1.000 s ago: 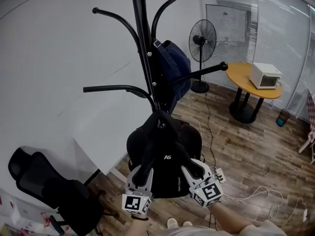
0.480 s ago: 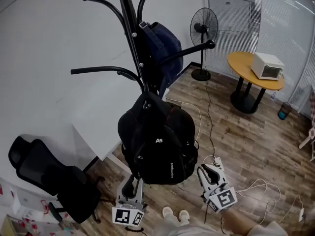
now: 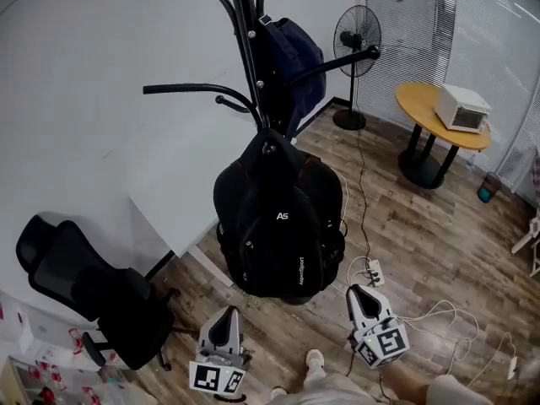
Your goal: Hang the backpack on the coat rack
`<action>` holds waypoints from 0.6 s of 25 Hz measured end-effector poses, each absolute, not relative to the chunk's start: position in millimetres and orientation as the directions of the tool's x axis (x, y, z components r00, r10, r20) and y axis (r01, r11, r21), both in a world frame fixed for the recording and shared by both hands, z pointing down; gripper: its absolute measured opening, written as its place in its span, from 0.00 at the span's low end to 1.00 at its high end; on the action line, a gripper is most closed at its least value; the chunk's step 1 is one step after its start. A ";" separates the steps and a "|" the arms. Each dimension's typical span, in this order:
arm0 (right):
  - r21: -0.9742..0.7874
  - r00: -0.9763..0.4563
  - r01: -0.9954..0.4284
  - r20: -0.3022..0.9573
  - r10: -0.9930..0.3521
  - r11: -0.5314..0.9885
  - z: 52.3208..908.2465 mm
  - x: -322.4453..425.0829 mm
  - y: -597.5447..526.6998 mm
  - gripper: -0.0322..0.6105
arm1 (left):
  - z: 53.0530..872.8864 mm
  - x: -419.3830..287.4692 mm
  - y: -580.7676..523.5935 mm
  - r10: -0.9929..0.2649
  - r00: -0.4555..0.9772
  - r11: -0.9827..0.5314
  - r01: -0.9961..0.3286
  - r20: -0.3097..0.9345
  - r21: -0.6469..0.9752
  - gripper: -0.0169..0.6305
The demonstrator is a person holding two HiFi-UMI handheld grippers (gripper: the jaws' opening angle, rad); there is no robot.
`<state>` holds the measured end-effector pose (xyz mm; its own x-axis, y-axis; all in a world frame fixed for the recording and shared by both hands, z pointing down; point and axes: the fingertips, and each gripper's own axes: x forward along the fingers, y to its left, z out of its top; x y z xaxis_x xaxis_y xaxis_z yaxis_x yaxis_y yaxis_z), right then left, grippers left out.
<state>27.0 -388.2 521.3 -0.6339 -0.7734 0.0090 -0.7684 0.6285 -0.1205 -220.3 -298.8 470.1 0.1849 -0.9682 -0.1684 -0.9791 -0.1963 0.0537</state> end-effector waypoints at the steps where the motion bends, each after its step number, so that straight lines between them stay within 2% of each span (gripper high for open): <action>1: -0.119 -0.641 -0.763 0.006 -0.768 0.636 519.1 19.1 -378.4 0.11 | 469.7 -220.3 -290.8 -0.966 0.193 -0.203 -0.978 -0.172 0.044 0.04; 10: -0.109 -0.707 -0.703 -0.008 -0.708 0.703 517.5 -66.9 -240.4 0.11 | 463.1 -240.2 -189.1 -0.932 0.280 -0.301 -0.952 -0.231 0.061 0.04; 15: -0.117 -0.669 -0.736 -0.024 -0.743 0.667 511.5 -80.3 -177.7 0.11 | 459.7 -230.1 -139.8 -0.898 0.362 -0.382 -0.923 -0.251 0.038 0.04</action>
